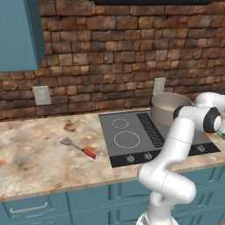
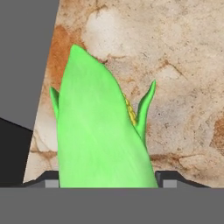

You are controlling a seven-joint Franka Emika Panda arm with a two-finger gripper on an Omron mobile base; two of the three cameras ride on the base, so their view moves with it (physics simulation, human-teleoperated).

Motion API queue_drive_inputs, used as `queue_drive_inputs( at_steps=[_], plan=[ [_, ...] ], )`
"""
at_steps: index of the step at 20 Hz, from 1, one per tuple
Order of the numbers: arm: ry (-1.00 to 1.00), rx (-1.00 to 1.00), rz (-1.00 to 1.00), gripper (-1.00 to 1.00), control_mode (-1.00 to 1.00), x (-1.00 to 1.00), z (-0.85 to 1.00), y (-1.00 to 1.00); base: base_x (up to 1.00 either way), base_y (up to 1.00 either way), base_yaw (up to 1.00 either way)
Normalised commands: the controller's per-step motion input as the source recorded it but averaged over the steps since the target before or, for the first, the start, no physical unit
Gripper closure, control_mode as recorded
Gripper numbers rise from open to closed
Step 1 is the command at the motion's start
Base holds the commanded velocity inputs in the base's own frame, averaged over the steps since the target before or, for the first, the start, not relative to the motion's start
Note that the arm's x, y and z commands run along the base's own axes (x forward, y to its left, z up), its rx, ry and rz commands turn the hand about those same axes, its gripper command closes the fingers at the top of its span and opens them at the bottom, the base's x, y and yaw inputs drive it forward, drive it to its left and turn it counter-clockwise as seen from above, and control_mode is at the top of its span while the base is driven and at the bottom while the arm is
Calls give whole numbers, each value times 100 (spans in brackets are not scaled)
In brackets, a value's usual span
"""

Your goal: Put the corn and bell pepper in the pot. Retrieve the spatula and lightly stir the vegetables in the pot.

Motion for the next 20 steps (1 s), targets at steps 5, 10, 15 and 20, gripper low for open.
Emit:
queue_drive_inputs(
  at_steps=[5,10,15,20],
  plan=[
    [-1,0,-7,100,-100,-9,80,3,0,0,0],
    [-10,0,-18,100,-100,9,77,37,0,0,0],
    [-13,-4,-22,100,-100,15,66,80,0,0,0],
    [0,-12,-15,100,-100,0,82,55,0,0,0]
  ],
)
